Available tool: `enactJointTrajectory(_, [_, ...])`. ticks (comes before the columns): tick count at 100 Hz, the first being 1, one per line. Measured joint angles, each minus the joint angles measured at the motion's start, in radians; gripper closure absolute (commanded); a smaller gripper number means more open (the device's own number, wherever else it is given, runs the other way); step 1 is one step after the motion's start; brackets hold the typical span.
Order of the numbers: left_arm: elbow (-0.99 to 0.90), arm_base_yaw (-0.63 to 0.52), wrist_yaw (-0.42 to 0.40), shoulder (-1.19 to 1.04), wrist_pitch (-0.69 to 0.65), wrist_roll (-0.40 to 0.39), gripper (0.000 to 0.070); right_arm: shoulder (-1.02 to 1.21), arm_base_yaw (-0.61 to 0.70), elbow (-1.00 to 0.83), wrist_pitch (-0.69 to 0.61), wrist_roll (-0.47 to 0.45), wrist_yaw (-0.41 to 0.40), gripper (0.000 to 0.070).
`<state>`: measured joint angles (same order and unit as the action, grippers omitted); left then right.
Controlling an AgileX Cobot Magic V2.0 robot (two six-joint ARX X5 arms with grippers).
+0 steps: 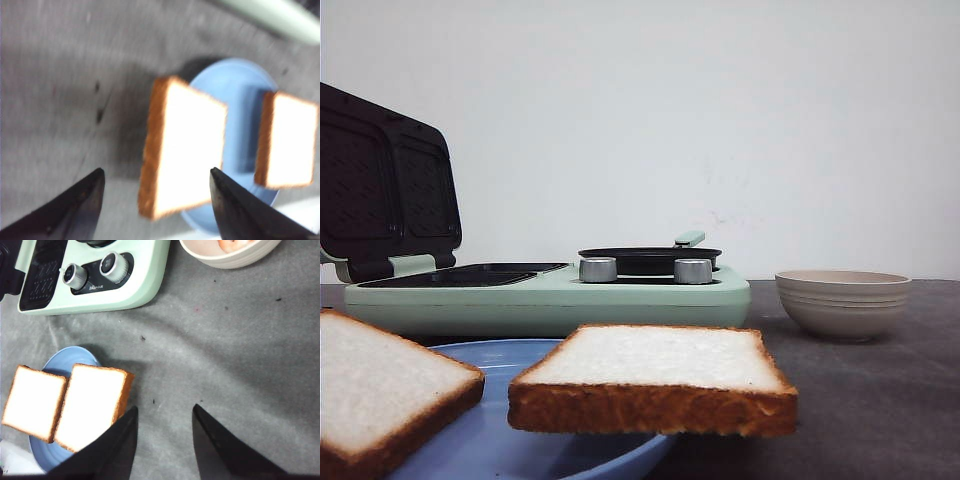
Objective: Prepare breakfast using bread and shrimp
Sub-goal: 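Lower the left gripper toward the bread slice on the blue plate, then grasp the bread slice edge with the left gripper and lift it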
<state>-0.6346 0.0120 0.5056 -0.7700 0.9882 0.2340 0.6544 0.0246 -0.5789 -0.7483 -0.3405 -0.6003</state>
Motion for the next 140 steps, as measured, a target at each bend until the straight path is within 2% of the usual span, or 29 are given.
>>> enactJointTrajectory(15, [0.000,-0.004,0.047,-0.045,0.005,-0.015,0.0346,0.000,0.000,0.000,-0.001,0.002,-0.003,0.0491])
enactJointTrajectory(79, [0.000,-0.154,0.048,-0.299,-0.022,-0.045,0.0346,0.000,0.000,0.000,-0.003,0.003,-0.009,0.0491])
enactJointTrajectory(117, [0.000,-0.219,0.049,-0.357,-0.101,-0.045,0.0355,0.000,0.000,0.000,-0.003,0.003,-0.009,0.0491])
enactJointTrajectory(120, [0.000,-0.220,0.049,-0.357,-0.103,-0.045,0.0369,0.000,0.000,0.000,-0.003,0.003,-0.009,0.0491])
enactJointTrajectory(123, [0.000,-0.220,0.049,-0.357,-0.104,-0.045,0.0413,0.000,0.000,0.000,-0.003,0.003,-0.009,0.0491])
enactJointTrajectory(135, [0.000,-0.220,0.049,-0.357,-0.116,-0.045,0.0687,0.000,0.000,0.000,-0.003,0.003,-0.009,0.0491])
enactJointTrajectory(140, [0.000,-0.220,0.049,-0.357,-0.117,-0.045,0.0697,0.000,0.000,0.000,-0.003,0.003,-0.009,0.0491])
